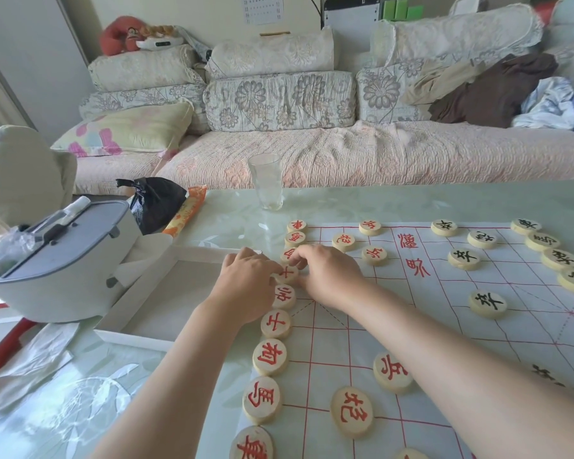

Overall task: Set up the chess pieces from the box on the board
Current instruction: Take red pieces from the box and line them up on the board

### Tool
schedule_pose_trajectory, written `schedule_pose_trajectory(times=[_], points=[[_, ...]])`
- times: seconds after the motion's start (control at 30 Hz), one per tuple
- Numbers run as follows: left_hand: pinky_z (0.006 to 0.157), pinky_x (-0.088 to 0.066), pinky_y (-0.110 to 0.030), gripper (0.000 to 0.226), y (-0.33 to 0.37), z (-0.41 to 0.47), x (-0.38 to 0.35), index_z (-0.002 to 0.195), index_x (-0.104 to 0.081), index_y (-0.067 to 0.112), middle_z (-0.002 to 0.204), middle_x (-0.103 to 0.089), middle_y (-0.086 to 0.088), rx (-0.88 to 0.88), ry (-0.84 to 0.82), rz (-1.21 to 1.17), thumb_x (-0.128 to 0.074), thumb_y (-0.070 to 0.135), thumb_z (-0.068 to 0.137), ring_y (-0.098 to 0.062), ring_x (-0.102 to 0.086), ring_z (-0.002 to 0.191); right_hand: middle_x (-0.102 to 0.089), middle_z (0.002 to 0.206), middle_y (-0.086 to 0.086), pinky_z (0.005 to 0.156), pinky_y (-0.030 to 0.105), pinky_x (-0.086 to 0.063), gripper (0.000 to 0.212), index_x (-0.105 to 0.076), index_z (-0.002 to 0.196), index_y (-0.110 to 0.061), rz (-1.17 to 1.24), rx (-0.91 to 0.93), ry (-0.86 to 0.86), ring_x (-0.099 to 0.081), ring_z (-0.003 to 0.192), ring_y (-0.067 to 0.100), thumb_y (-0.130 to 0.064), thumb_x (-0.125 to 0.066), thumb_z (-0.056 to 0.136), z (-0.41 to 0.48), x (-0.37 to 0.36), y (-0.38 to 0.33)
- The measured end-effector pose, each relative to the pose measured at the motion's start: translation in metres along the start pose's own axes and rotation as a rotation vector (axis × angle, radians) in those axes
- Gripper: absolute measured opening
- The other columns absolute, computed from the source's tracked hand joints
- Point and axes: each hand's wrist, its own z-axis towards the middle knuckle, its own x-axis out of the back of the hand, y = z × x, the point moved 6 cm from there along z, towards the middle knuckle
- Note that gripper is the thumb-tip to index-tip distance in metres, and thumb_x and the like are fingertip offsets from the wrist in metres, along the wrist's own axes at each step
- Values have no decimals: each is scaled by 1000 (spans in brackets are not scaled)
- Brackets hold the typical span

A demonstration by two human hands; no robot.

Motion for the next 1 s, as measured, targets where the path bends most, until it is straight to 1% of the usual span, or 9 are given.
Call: schedule_pose_trajectory(times=[0.17, 0.3, 0.37, 0.43, 0.53, 0.63, 0.7, 0.8, 1.0], points=[[103, -23, -32, 38, -1, 2, 2, 131, -54, 34, 139, -49, 11, 13, 11, -31, -43, 23, 96, -16, -33, 128, -63, 112, -15, 72, 28, -37, 29, -61, 117, -37, 16, 0, 8, -59, 101, 11, -40, -68, 89, -2, 3, 1], [103, -28, -35, 40, -7, 12, 15, 133, -51, 32, 139, -49, 6, 68, 62, -131, -43, 20, 96, -19, -33, 129, -63, 113, -15, 72, 29, -42, 28, -60, 117, -37, -9, -33, 39, -59, 102, 12, -29, -63, 90, 1, 16, 8], [103, -31, -36, 39, -12, 23, 20, 132, -52, 30, 138, -52, 3, 72, 67, -148, -45, 20, 96, -21, -36, 129, -63, 112, -15, 77, 29, -45, 28, -61, 118, -35, -4, -46, 59, -59, 104, 12, -28, -62, 91, 3, 24, 12], [102, -32, -35, 36, -15, 36, 22, 130, -55, 29, 135, -54, 2, 55, 65, -143, -48, 21, 95, -21, -39, 127, -63, 113, -15, 78, 28, -44, 28, -61, 118, -34, -9, -51, 55, -59, 105, 12, -27, -62, 91, 5, 28, 16], [101, -36, -35, 32, -20, 54, 19, 123, -60, 30, 127, -60, 6, 55, 6, -158, -52, 23, 93, -20, -47, 122, -61, 113, -15, 76, 27, -39, 30, -60, 118, -36, -26, -63, 18, -58, 105, 12, -27, -63, 90, 17, 26, 17], [99, -43, -33, 25, -25, 69, 9, 112, -67, 31, 117, -66, 10, 69, -107, -230, -58, 22, 89, -17, -58, 111, -62, 112, -14, 77, 28, -43, 30, -61, 117, -36, -38, -72, -14, -59, 104, 13, -26, -63, 89, 31, 22, 15], [98, -46, -33, 24, -27, 79, 7, 106, -69, 33, 114, -67, 10, 73, -116, -250, -58, 22, 88, -17, -60, 107, -63, 110, -13, 81, 28, -46, 29, -62, 116, -35, -53, -79, -64, -60, 103, 13, -29, -65, 88, 39, 17, 14], [94, -46, -30, 26, -25, 90, 4, 105, -69, 35, 113, -64, 8, 68, -139, -233, -55, 22, 88, -18, -60, 103, -63, 107, -14, 83, 30, -48, 32, -62, 116, -33, -75, -83, -107, -60, 101, 12, -37, -72, 85, 45, 13, 14], [80, -48, -26, 24, -18, 98, -4, 106, -71, 31, 112, -67, 3, 61, -177, -250, -59, 22, 87, -20, -64, 98, -66, 106, -14, 81, 30, -50, 31, -64, 108, -32, -90, -43, -71, -61, 100, 11, -37, -76, 80, 51, 13, 12]])
